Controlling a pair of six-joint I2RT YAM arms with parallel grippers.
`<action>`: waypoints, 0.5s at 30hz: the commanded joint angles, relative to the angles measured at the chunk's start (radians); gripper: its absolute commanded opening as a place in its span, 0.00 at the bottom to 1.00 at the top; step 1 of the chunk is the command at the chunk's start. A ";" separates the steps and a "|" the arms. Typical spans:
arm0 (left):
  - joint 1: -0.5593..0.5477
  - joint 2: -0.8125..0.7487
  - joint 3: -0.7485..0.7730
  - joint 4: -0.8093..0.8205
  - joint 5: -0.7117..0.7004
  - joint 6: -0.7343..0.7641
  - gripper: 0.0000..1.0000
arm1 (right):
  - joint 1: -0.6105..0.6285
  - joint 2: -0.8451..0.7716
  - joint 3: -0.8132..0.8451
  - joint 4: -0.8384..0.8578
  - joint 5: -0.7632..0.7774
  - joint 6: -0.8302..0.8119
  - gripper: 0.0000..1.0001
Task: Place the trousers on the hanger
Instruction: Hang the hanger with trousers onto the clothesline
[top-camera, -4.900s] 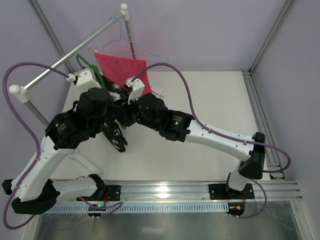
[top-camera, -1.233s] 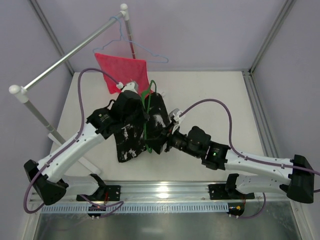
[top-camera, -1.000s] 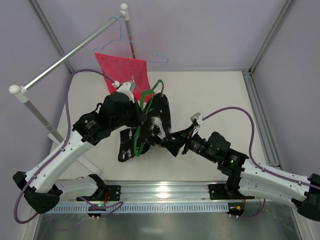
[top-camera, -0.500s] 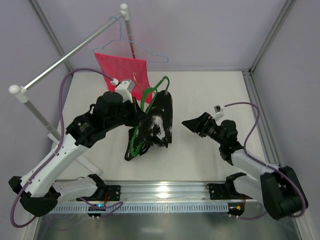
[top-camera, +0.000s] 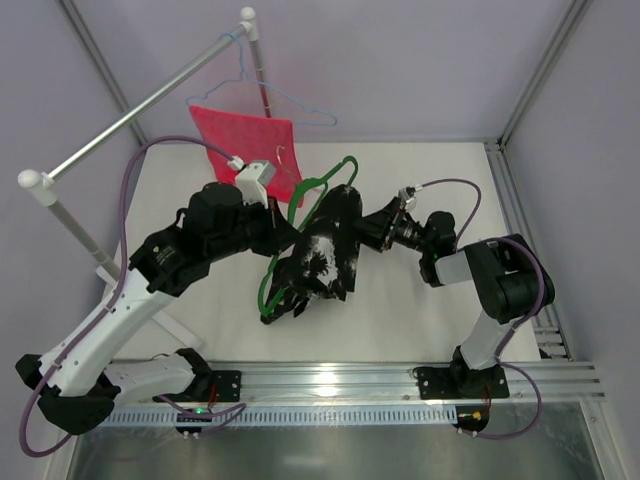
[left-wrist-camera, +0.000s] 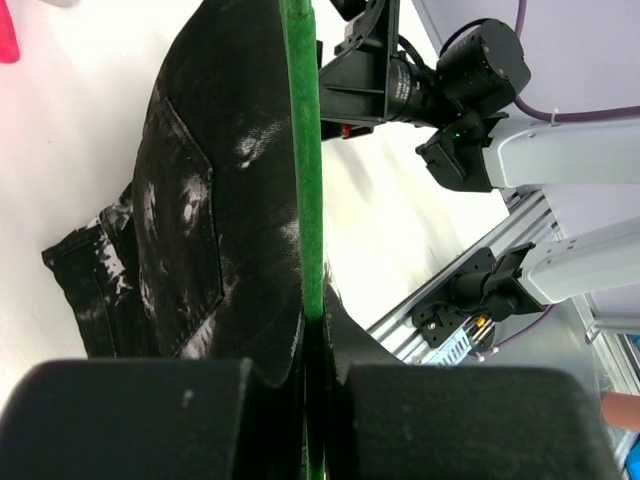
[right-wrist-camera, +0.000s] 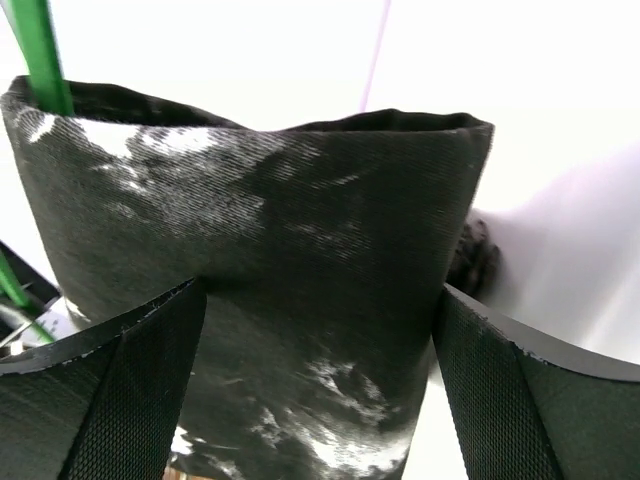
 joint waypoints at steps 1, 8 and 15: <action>-0.001 -0.055 0.076 0.189 0.046 0.027 0.00 | -0.002 0.020 0.076 0.411 -0.038 0.034 0.93; -0.001 -0.054 0.063 0.202 -0.131 0.016 0.00 | 0.000 0.037 0.043 0.411 0.040 0.051 0.19; -0.041 -0.022 -0.009 0.326 -0.424 0.005 0.00 | 0.081 -0.021 -0.064 0.411 0.187 0.024 0.04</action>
